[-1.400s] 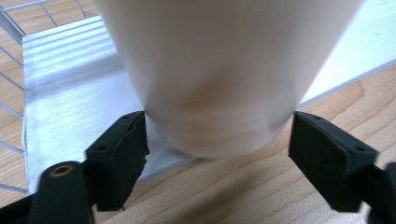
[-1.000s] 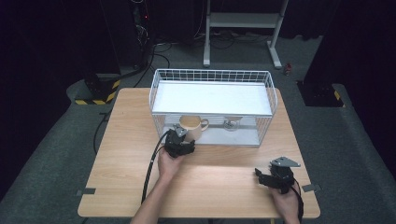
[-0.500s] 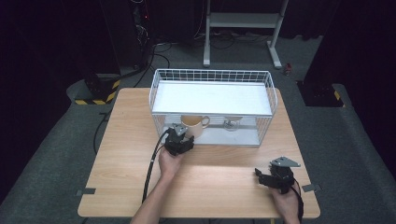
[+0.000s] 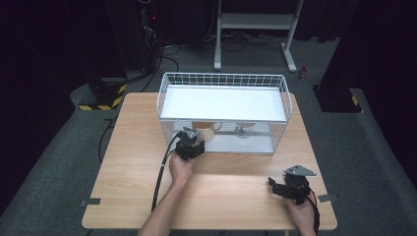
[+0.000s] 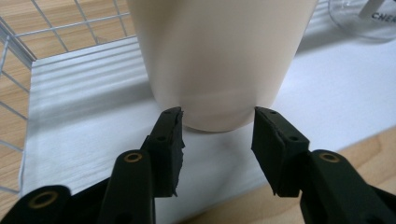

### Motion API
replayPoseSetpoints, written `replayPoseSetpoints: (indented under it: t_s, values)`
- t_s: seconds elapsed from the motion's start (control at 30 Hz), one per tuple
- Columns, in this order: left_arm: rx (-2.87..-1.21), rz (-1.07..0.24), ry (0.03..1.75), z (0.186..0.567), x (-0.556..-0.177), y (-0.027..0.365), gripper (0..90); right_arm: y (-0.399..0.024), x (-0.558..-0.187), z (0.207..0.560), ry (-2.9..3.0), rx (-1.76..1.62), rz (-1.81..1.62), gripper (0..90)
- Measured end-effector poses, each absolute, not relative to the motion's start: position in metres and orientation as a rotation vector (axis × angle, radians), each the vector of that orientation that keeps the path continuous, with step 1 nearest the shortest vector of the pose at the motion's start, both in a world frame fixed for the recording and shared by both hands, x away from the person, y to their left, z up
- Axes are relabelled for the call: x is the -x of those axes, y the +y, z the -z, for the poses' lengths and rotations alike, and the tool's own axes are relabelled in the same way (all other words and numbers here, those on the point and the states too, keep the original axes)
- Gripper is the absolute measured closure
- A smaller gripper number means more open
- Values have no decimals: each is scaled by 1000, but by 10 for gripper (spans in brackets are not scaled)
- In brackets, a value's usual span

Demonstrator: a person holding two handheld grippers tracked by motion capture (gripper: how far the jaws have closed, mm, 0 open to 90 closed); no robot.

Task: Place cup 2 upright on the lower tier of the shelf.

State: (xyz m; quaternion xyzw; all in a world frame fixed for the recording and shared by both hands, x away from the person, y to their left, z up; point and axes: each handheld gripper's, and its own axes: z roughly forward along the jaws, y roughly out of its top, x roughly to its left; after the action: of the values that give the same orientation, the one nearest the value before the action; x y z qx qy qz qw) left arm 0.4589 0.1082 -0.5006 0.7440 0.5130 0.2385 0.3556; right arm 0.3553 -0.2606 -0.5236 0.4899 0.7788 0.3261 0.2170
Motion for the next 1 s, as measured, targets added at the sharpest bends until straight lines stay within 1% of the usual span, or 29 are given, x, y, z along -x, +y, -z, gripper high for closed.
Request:
replayPoseSetpoints:
  t_s: [0.07, 0.3, 0.43, 0.5, 0.57, 0.6, 0.63, 0.77, 0.83, 0.87, 0.93, 1.0]
  values:
    - [-1924, -632, 1333, 501, -460, 109, 557, -261, -355, 524, 2157, -1357, -903, 245]
    - [-1893, -607, 1358, 506, -465, 108, 612, -261, -355, 524, 2157, -1357, -903, 245]
    - [-1882, -607, 1361, 507, -467, 106, 623, -261, -355, 524, 2157, -1358, -903, 245]
    - [-1903, -635, 1369, 507, -468, 105, 632, -260, -355, 524, 2155, -1360, -903, 245]
    - [-1934, -634, 1363, 507, -471, 102, 640, -260, -355, 524, 2155, -1364, -903, 245]
    - [-1953, -666, 1354, 506, -474, 101, 640, -260, -355, 524, 2155, -1364, -903, 245]
    - [-1931, -647, 1373, 506, -476, 100, 642, -260, -355, 524, 2154, -1364, -903, 245]
    - [-1912, -638, 1390, 507, -478, 101, 642, -260, -355, 524, 2154, -1365, -903, 245]
    - [-1921, -653, 1390, 507, -478, 101, 639, -260, -355, 524, 2153, -1366, -904, 245]
    - [-1924, -631, 1377, 506, -478, 102, 632, -260, -355, 524, 2153, -1366, -904, 245]
    - [-1913, -656, 1377, 504, -477, 104, 586, -260, -355, 524, 2153, -1366, -904, 245]
    - [-1914, -649, 1375, 503, -474, 105, 528, -260, -355, 524, 2154, -1366, -905, 245]
